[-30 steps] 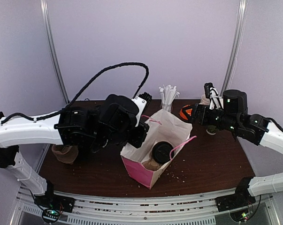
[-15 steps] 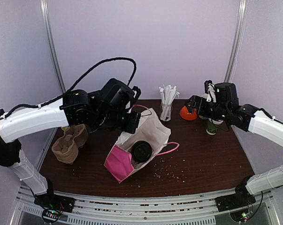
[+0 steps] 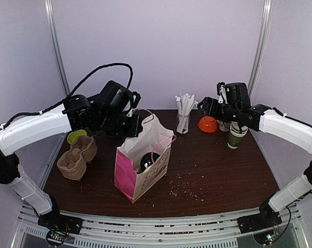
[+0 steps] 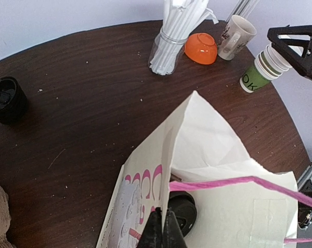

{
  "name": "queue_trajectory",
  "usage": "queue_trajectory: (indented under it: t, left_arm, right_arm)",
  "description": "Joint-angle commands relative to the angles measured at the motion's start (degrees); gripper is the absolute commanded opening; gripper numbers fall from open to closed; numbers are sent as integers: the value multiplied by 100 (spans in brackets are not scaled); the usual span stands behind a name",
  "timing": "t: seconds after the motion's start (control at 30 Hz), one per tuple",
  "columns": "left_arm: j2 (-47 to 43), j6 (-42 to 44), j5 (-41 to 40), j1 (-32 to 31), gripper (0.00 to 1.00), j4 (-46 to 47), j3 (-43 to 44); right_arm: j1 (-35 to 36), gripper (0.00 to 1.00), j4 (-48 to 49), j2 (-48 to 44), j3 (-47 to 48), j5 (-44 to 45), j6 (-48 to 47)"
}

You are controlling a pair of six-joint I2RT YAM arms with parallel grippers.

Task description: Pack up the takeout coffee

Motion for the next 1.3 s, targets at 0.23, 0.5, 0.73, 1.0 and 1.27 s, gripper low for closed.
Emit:
queue_trajectory:
  t: [0.23, 0.5, 0.73, 1.0, 1.27]
  left_arm:
    - [-361, 44, 318, 136, 22, 74, -273]
    - [-645, 230, 225, 136, 61, 53, -257]
    - [-949, 392, -65, 136, 98, 61, -292]
    - [-1463, 473, -765, 136, 98, 180, -562]
    - [-1948, 455, -1457, 136, 98, 241, -978]
  right_arm:
    - [-311, 70, 151, 968, 1039, -166, -115]
    - [-320, 61, -282, 1605, 1916, -321, -364]
    - [-297, 61, -496, 1930, 2339, -666, -475]
    - [-215, 55, -855, 2428, 3014, -662, -558]
    - [-214, 45, -1252, 2850, 3604, -496, -680]
